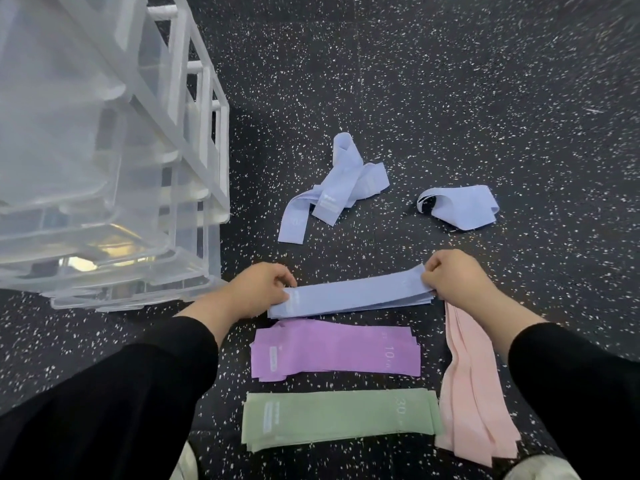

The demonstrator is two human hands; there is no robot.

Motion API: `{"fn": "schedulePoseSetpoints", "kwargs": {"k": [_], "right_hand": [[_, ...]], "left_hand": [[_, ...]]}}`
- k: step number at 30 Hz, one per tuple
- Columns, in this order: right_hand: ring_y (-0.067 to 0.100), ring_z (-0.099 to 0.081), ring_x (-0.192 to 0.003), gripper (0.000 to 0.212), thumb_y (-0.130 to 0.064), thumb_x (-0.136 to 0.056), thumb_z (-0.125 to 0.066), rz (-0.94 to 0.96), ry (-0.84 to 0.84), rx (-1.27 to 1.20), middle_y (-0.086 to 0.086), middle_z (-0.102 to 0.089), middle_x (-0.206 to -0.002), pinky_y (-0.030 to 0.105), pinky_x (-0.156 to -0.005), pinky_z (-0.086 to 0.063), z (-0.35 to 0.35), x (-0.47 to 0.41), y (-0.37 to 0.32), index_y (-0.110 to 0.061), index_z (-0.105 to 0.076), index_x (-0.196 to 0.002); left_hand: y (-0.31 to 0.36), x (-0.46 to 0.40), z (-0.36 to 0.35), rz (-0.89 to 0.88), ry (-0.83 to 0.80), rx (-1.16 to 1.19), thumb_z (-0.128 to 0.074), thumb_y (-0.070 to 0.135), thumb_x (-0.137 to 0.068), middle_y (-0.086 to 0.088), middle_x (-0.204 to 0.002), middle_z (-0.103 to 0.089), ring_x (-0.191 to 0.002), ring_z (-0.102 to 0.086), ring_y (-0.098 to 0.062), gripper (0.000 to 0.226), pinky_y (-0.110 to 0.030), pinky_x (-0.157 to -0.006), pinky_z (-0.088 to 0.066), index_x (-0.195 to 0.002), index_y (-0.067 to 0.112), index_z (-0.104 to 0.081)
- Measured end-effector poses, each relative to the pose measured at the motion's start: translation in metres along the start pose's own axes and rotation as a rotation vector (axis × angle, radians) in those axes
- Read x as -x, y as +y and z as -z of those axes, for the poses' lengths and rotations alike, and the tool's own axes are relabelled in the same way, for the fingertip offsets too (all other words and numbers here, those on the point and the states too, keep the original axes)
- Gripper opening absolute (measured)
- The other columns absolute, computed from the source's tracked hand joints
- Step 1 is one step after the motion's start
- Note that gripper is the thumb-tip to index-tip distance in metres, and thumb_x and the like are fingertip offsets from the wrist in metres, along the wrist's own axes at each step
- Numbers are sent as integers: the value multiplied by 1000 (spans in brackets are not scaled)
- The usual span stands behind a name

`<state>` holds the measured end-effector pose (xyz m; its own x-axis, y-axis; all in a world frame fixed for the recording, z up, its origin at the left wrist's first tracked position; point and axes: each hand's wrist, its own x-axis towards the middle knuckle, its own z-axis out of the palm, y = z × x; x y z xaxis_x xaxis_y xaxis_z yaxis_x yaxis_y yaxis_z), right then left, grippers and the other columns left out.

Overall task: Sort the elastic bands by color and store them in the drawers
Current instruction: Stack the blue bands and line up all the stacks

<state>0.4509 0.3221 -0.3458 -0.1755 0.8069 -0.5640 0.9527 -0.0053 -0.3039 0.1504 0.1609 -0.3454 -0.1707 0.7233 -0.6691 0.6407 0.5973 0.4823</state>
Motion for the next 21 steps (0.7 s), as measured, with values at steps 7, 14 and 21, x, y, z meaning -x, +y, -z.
{"fn": "schedulePoseSetpoints", "kwargs": {"k": [7, 14, 21], "right_hand": [[28, -58, -94, 29, -39, -96, -60, 118, 298, 9, 6, -57, -113, 40, -82, -50, 0, -14, 9, -16, -61, -113], [33, -20, -148, 41, -27, -101, -47, 209, 279, 294, 6, -18, -164, 57, -108, -34, 36, -45, -3, -24, -52, -141], [31, -1, -154, 43, -17, -100, -42, 255, 72, 678, -2, 2, -168, 60, -114, -23, 45, -79, -12, -24, -46, -142]], "left_hand": [[31, -2, -9, -197, 261, -377, -58, 41, -99, 3, -127, -53, -116, -52, -21, 34, -41, -99, -44, -130, 27, -60], [71, -13, -20, -231, 292, -201, -44, 44, -105, 4, -81, -51, -76, -50, -19, 43, -38, -71, -45, -73, 16, -51], [94, -21, -20, -273, 266, -105, -46, 44, -104, 7, -94, -60, -86, -56, -15, 29, -36, -79, -49, -100, 22, -65]]}}
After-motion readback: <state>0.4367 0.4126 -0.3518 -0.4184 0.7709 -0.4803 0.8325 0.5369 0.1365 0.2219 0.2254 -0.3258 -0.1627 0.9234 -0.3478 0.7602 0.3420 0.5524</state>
